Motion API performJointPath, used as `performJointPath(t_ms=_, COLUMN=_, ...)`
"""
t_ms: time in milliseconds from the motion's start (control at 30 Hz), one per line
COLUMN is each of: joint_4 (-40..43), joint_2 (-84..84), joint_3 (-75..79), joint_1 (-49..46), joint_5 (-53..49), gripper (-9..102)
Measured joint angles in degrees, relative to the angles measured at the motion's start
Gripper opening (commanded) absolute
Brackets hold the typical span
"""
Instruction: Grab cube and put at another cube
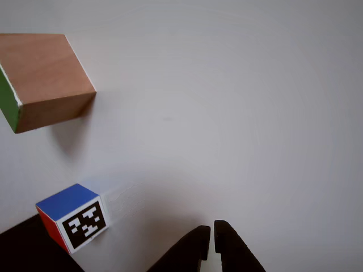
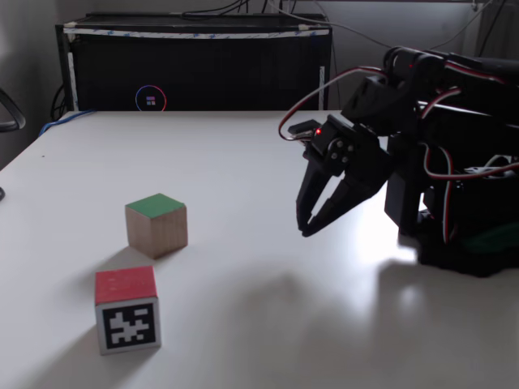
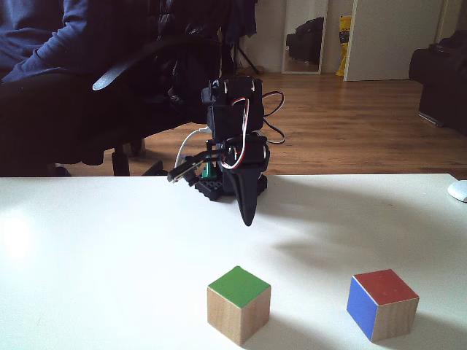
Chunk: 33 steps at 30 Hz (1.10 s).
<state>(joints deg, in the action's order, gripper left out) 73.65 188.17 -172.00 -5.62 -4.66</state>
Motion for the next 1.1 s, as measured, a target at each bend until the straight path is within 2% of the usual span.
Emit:
performJointPath(t_ms=233, joint_4=-0.7, joint_2=-0.79, joint_3=7.12, joint_1=-1.32, joint_5=-4.92, gripper=0)
performJointPath(t_ms=467, joint_4=-2.72, joint_2=-24.08, joint_3=20.48, joint_1=0.7, joint_5=-8.7, gripper=0)
performJointPath(t_ms=633, joint_4=-5.54, joint_2=-38.32, joint_3=27.6, joint_1=0.7, joint_5=-17.67, gripper=1)
performJointPath(t_ms=833, joint_4=-7.21, joint_2=-41.4, joint_3=31.64, joint_1=-0.88, joint_5=-26.98, gripper=4)
performJointPath(t_ms=1100, joint_4=-6.86, joint_2=-47.72, joint_3=38.23, joint_1=-2.46, joint_5=-32.78, gripper=10)
